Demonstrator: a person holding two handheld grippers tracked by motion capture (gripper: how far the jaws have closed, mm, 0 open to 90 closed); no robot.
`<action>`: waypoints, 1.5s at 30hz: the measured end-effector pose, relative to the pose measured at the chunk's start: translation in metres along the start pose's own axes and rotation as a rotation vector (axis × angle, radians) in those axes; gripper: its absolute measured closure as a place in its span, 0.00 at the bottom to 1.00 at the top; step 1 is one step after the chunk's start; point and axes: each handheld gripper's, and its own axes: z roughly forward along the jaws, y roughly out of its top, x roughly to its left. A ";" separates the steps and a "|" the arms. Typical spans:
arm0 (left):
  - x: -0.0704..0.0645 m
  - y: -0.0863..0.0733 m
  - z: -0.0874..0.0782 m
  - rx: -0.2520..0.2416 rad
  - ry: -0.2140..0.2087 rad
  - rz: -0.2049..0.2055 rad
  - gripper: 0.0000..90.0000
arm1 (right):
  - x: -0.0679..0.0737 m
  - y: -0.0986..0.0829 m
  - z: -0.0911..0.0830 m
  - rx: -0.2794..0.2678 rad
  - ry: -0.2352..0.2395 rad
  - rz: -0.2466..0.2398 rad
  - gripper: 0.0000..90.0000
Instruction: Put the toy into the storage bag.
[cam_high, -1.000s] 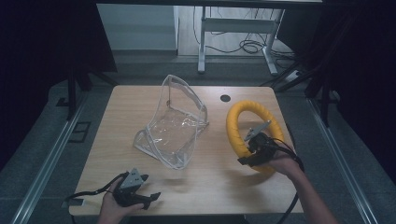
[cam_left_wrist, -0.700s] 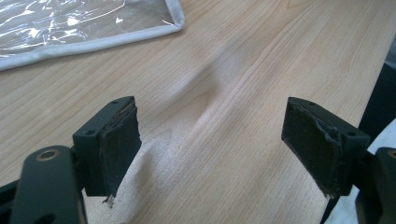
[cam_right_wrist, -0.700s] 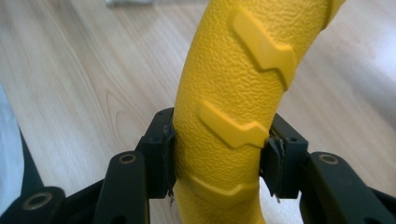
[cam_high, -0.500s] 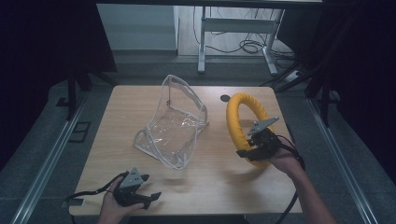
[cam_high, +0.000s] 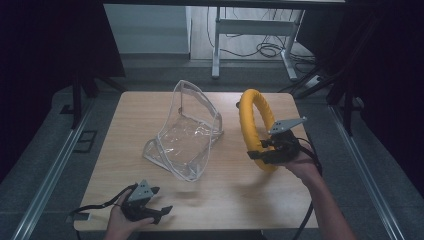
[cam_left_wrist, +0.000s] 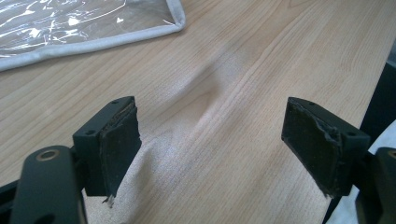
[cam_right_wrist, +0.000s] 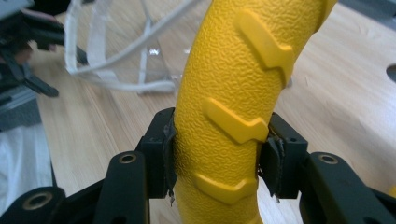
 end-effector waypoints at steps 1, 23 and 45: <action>0.000 0.000 0.000 0.000 0.000 0.000 0.21 | 0.000 0.001 -0.001 -0.015 -0.003 0.001 0.58; 0.000 0.000 0.000 -0.002 -0.001 -0.001 0.21 | 0.003 0.018 0.001 -0.235 0.109 0.067 0.58; 0.000 0.000 0.001 0.001 -0.003 0.001 0.21 | 0.002 0.021 0.009 -0.387 0.183 0.176 0.58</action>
